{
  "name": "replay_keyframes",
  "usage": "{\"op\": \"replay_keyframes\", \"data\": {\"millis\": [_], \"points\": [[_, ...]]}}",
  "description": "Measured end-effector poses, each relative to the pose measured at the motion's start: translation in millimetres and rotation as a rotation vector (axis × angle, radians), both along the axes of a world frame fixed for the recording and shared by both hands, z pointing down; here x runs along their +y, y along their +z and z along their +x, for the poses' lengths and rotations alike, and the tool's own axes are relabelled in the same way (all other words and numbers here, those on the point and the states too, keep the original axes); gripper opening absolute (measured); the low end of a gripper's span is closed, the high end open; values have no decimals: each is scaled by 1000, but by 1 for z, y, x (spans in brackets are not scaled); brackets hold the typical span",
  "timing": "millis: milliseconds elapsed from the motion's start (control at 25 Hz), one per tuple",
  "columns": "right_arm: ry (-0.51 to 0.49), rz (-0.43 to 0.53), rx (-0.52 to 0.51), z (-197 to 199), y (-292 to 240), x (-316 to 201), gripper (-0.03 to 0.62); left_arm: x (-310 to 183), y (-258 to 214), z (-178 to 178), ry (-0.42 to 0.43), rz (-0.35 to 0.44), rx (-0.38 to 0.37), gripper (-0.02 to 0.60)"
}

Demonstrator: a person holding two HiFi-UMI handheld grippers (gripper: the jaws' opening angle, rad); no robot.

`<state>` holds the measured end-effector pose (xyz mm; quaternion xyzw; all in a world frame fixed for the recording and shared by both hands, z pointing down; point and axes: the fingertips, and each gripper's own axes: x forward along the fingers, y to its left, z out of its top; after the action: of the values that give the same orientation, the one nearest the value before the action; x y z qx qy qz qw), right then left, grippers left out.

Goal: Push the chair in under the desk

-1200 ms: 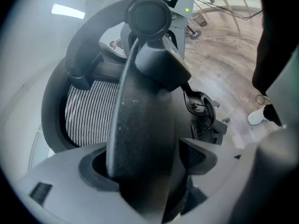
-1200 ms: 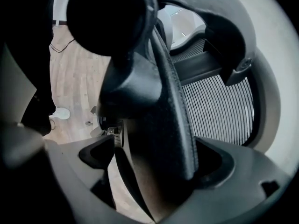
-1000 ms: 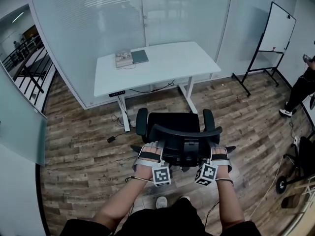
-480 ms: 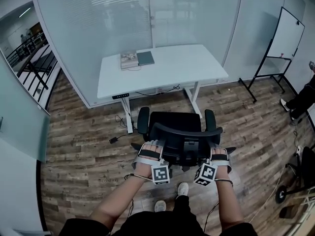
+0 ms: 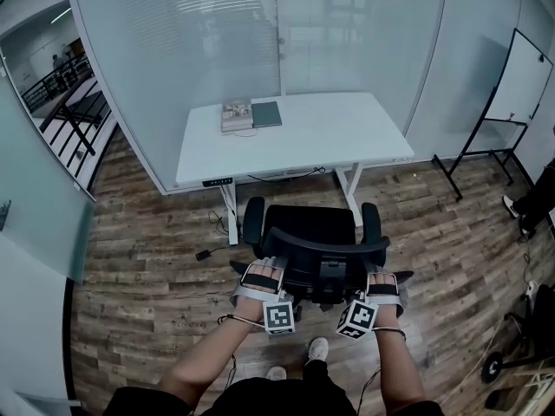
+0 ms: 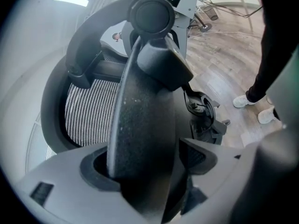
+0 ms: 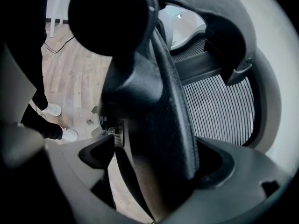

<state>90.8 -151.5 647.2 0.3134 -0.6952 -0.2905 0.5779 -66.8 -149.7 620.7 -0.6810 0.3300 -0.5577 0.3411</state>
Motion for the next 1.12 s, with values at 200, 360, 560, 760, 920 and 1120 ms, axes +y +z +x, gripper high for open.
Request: {"op": "replay_keyframes", "data": {"millis": [200,360,560,760,920,1120], "points": [[-25,9,-5,2,0,-24,515,-17,1,3,-33,-20,10,399],[-48,13,-9,5,2,-42,515,-31,2,7,-55,-21,14,399],[-77,25,-10,17,1,-69,515,-56,3,14,-85,27,-38,399],[-107,30,-13,31,1,-93,515,-74,4,27,-121,22,-49,399],[-128,40,-10,38,-1,-112,515,-88,3,34,-139,31,-62,399],[-143,45,-16,38,1,-127,515,-99,6,38,-177,-8,-8,399]]}}
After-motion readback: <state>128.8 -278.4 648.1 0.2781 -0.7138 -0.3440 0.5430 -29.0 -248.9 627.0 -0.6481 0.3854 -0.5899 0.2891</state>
